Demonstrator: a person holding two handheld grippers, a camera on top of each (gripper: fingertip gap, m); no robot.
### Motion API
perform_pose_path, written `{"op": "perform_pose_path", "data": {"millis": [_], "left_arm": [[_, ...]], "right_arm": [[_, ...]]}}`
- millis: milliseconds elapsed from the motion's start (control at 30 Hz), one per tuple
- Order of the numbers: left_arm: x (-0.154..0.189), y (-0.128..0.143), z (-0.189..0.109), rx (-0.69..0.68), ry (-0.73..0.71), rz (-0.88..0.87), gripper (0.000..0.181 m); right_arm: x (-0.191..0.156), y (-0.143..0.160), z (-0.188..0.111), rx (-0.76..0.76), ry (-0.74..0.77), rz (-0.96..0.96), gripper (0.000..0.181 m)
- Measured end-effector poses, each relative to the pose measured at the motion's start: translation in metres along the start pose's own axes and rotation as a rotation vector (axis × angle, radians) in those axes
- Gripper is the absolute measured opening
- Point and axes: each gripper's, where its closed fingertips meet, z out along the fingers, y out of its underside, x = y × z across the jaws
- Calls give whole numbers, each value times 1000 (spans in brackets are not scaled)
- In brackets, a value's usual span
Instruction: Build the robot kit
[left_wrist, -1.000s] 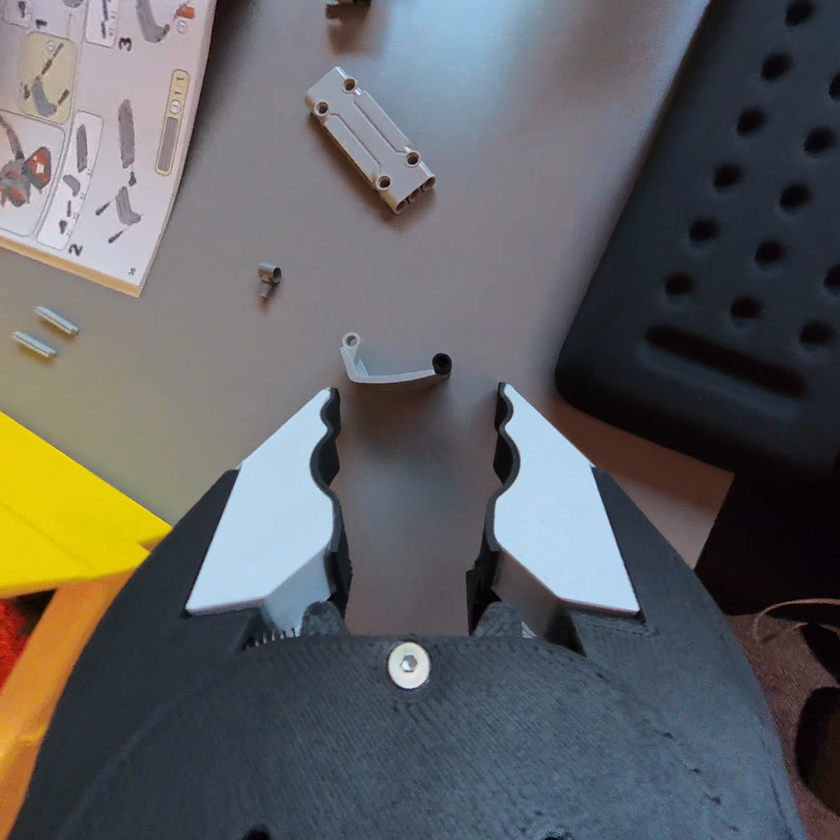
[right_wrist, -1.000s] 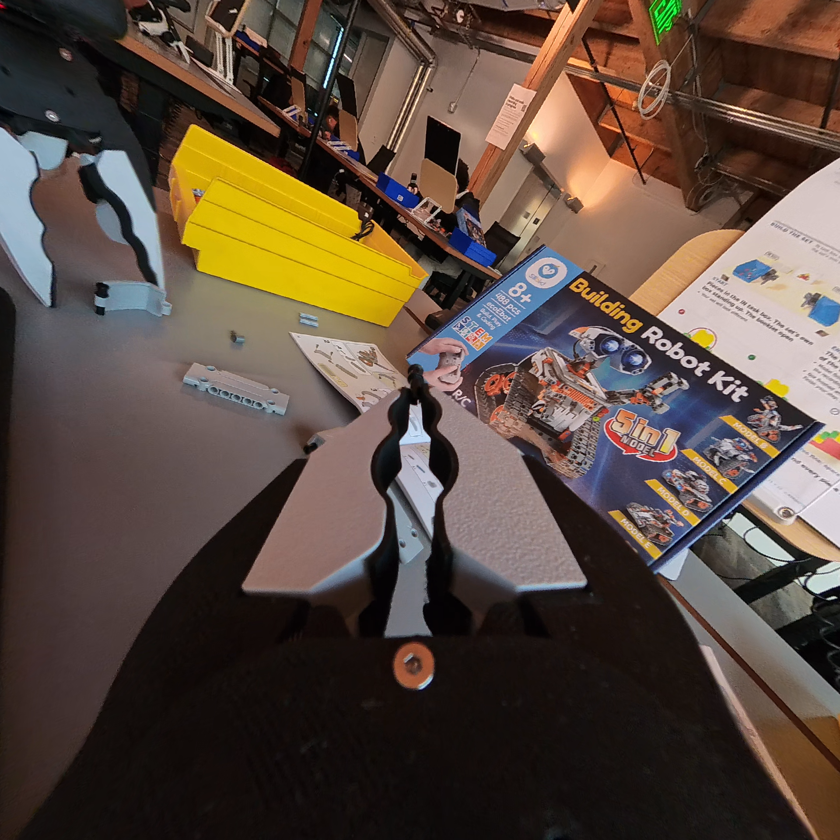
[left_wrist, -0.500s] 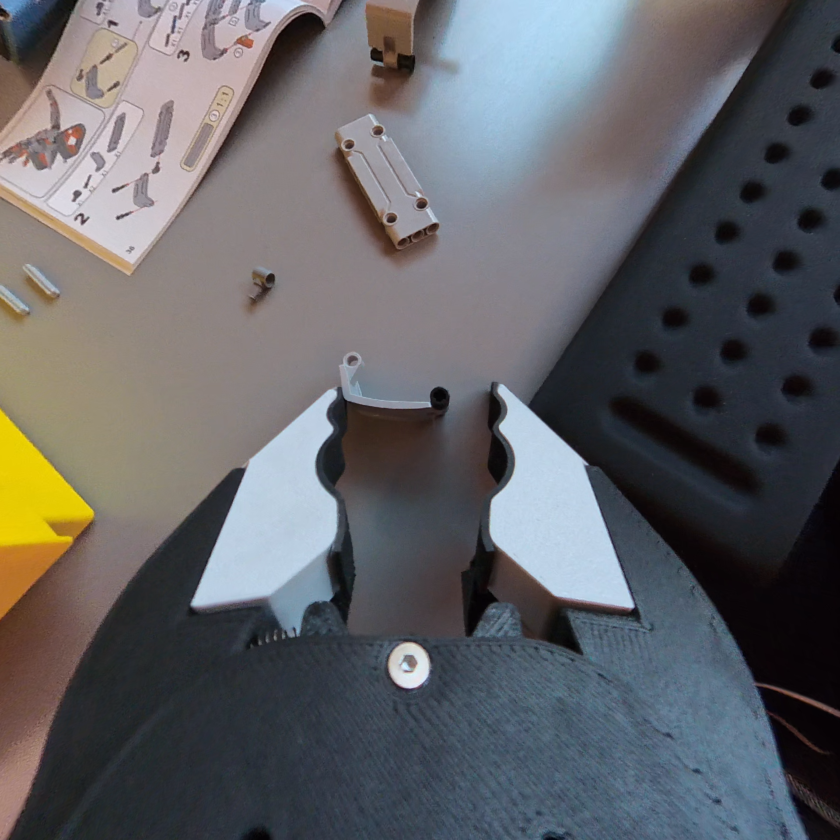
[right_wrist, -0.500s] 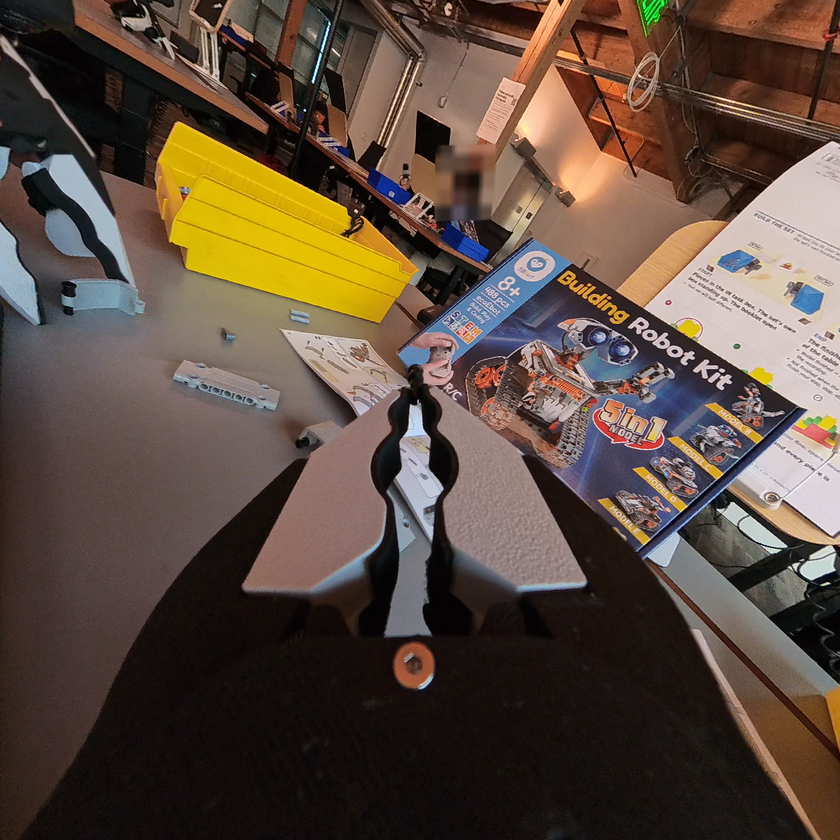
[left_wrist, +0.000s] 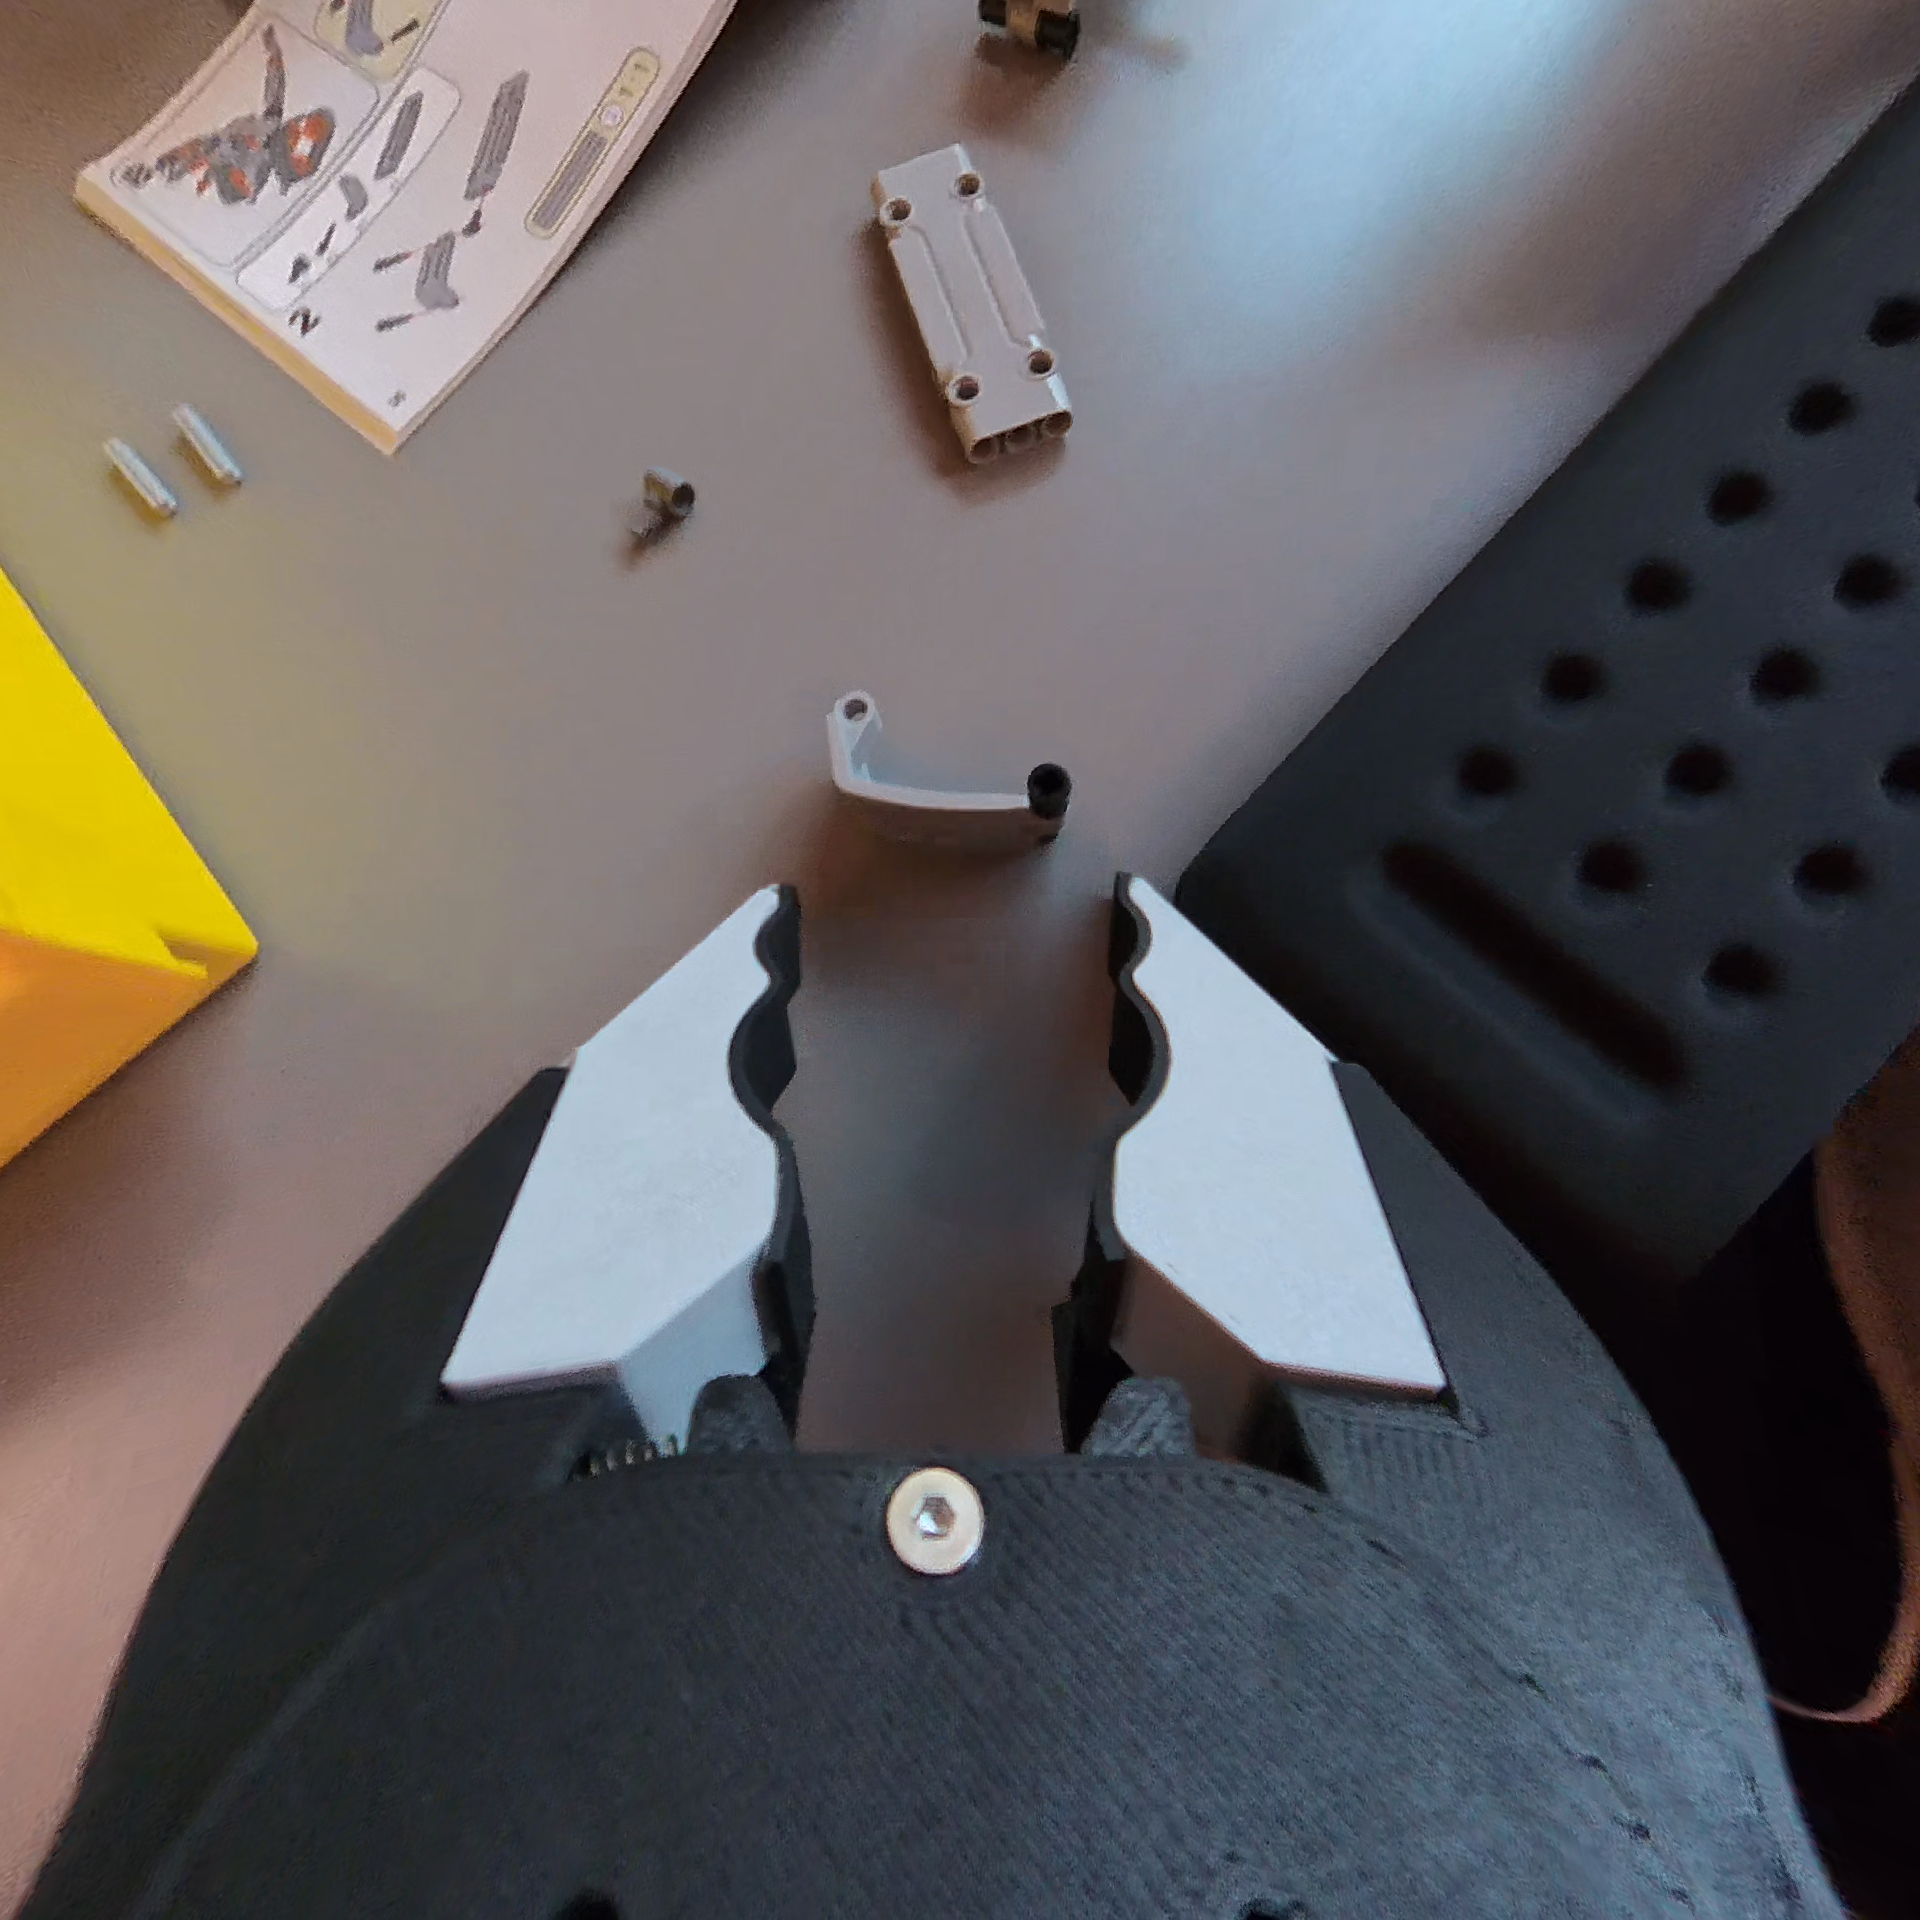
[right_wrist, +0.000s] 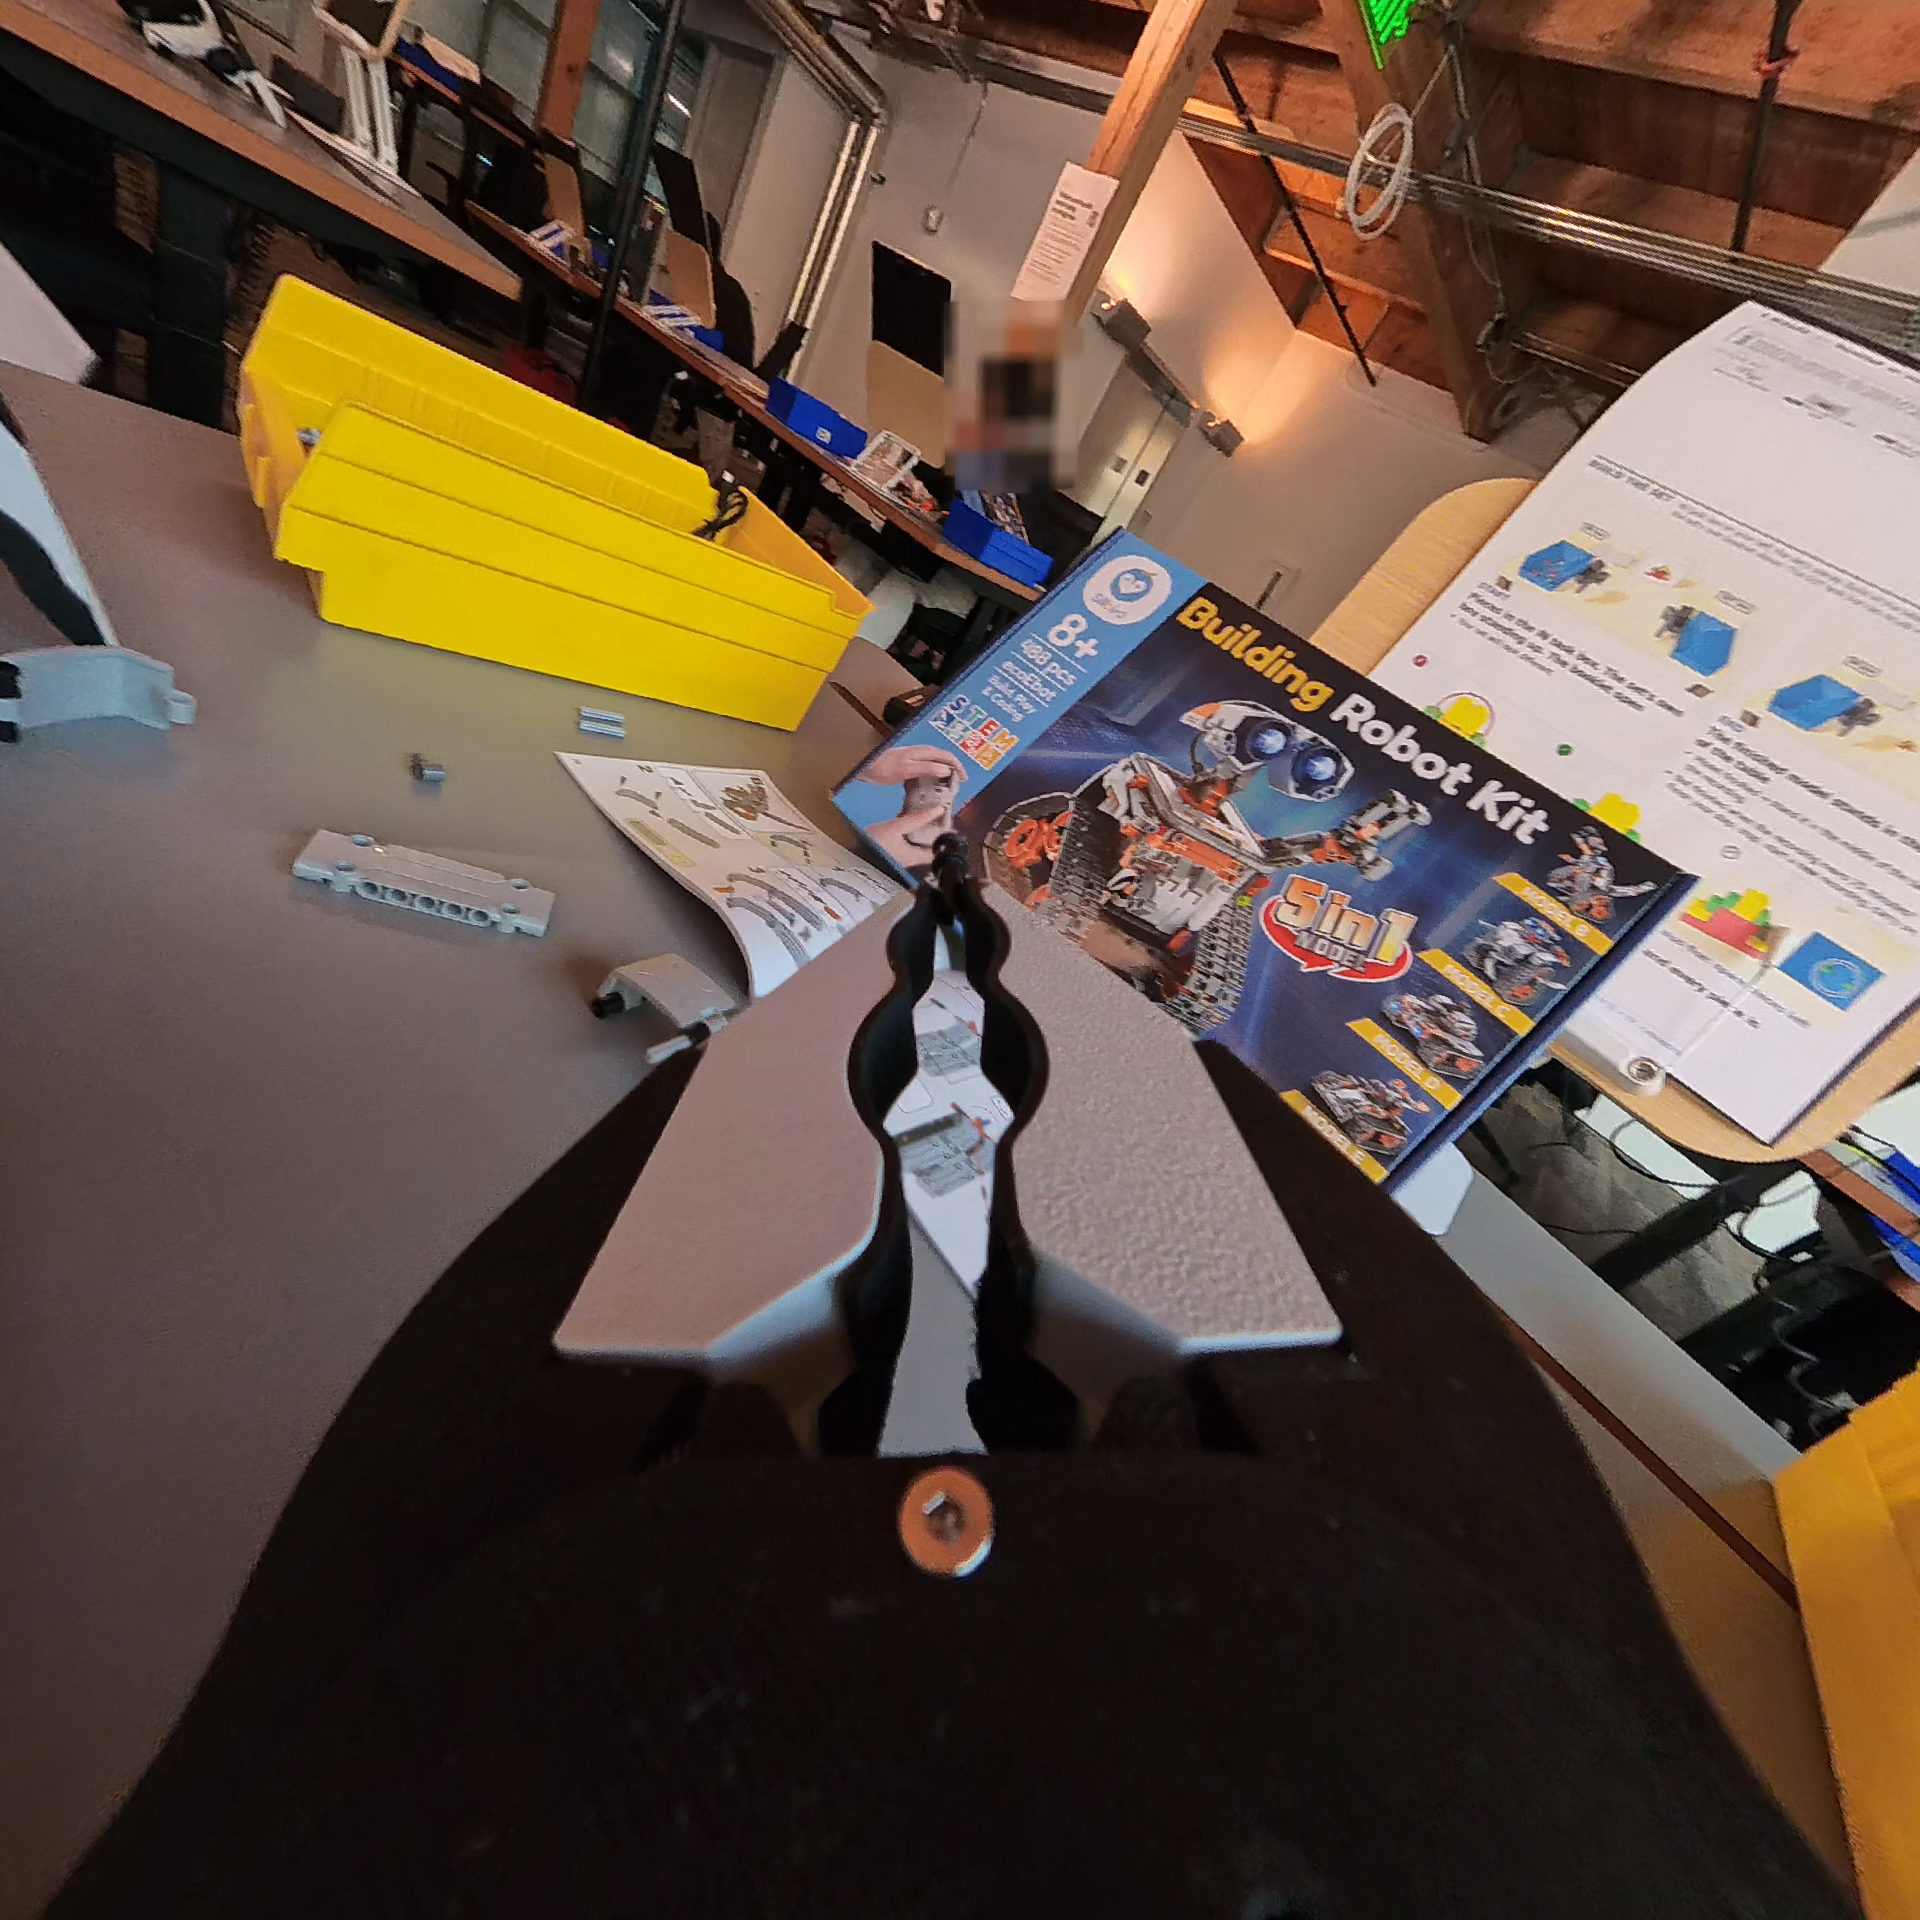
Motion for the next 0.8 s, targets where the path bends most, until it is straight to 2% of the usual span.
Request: {"op": "perform_pose_path", "data": {"millis": [100, 167, 233, 367, 433, 533, 600, 633, 700, 800], "left_arm": [[1, 1, -6, 16, 12, -70, 64], [-9, 0, -12, 35, -62, 41, 64], [-15, -2, -14, 34, -84, 206, 59], [-14, -18, -13, -16, -16, 589, 53], [-7, -21, -10, -91, 37, 821, 47], [-9, -10, 0, -287, 90, 1155, 46], [-10, -10, 6, -338, 117, 1283, 35], [-8, -9, 8, -356, 154, 1298, 27], [-7, -10, 9, -405, 205, 1271, 27], [-9, -7, 5, -539, 309, 1105, 25]], "right_arm": [[6, 7, 0, -37, 31, -27, 3], [8, 14, 1, -69, 39, -38, 3], [9, 19, 3, -89, 42, -49, 4], [6, 28, 8, -128, 32, -60, 4], [4, 33, 9, -150, 28, -73, 4], [4, 36, 9, -165, 34, -97, 4], [5, 35, 7, -166, 43, -101, 4], [6, 35, 6, -167, 49, -102, 4], [8, 35, 4, -168, 55, -101, 4], [9, 35, 4, -159, 52, -81, 4]]}}
